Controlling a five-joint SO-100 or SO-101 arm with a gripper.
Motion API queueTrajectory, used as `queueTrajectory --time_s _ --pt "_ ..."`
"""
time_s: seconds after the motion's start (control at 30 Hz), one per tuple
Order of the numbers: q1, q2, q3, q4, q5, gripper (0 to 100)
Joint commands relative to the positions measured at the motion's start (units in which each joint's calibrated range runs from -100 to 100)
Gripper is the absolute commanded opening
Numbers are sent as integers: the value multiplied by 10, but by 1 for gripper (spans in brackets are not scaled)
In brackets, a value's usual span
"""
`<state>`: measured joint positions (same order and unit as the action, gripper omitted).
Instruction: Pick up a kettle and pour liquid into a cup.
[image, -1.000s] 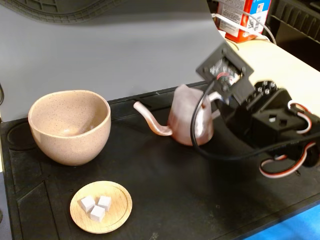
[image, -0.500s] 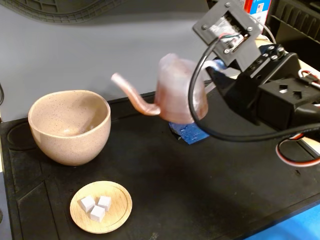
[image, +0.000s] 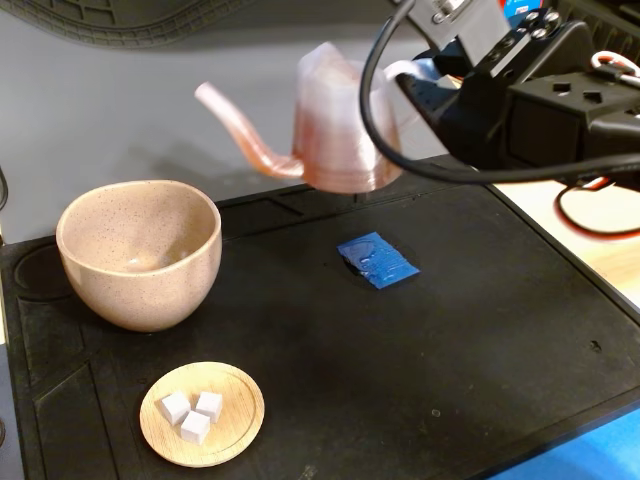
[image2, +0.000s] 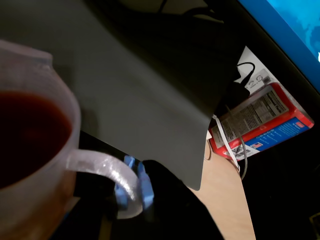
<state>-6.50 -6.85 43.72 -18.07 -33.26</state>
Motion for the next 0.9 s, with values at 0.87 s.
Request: queueTrajectory --time_s 0.87 --pt "-12 -32 -70 2 53 1"
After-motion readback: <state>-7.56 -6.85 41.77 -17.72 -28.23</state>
